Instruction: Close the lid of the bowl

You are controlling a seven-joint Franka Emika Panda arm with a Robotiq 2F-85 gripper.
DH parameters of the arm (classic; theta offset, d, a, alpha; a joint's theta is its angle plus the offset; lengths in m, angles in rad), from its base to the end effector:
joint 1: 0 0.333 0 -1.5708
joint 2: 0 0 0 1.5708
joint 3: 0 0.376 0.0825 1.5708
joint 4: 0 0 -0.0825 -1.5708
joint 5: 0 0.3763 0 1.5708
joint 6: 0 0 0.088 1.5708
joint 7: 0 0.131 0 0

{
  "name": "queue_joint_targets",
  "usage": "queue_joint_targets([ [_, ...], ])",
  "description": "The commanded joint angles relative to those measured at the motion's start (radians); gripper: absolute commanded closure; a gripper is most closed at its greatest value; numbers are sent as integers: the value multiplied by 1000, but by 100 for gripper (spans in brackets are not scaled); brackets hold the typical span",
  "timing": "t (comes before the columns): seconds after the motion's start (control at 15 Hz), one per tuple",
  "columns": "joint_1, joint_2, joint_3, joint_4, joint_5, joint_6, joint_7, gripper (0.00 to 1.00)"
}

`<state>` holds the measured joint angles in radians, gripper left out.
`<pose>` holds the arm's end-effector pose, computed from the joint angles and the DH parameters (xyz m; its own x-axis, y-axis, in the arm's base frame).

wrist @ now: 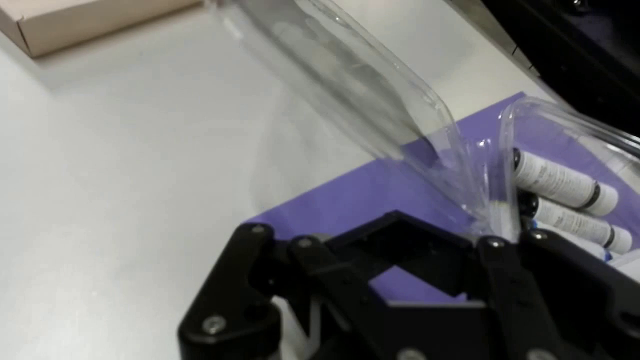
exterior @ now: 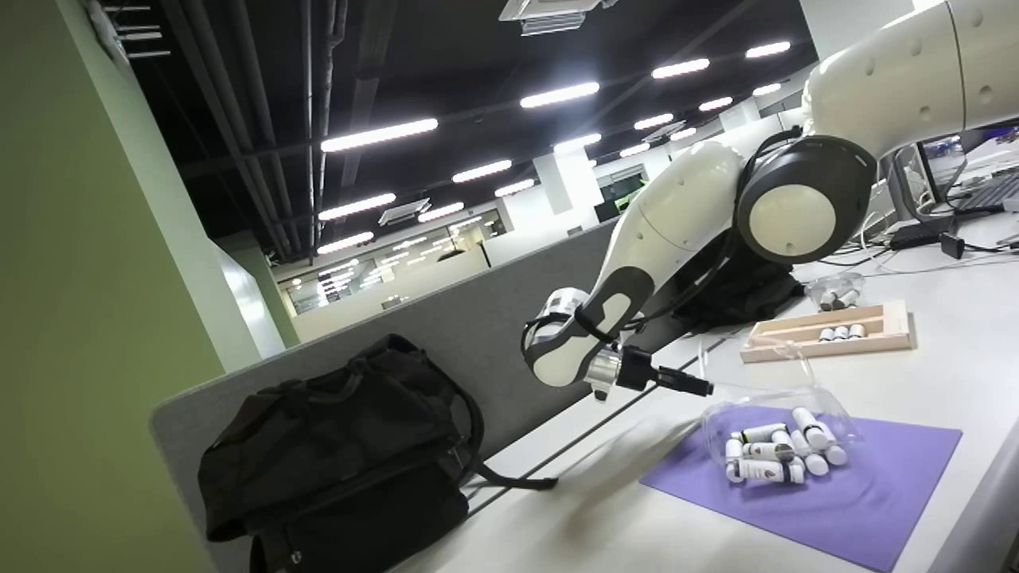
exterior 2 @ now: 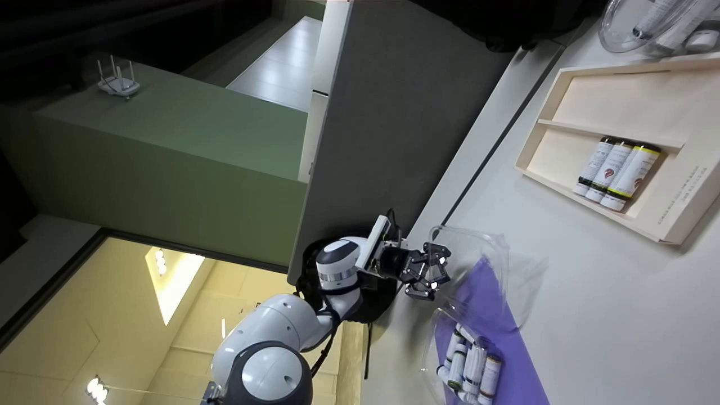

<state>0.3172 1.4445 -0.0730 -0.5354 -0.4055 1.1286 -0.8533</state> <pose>0.7160 0.1444 0.0890 0.1497 0.5994 -0.7863 0.8093 -0.5312 -0.2508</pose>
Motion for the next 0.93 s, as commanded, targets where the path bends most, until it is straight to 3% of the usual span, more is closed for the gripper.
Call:
queue_joint_targets([
  [0.0,13,32,-35,73,-48,-108,-45,100],
  [0.27,7,27,-38,66,-67,-210,-99,96],
  [0.33,1,26,-30,65,-62,-234,-118,87],
  [0.6,-18,32,2,74,-20,-298,-165,74],
  [0.67,-23,33,14,77,-5,-312,-168,52],
  [0.87,-42,37,52,98,60,-337,-144,42],
])
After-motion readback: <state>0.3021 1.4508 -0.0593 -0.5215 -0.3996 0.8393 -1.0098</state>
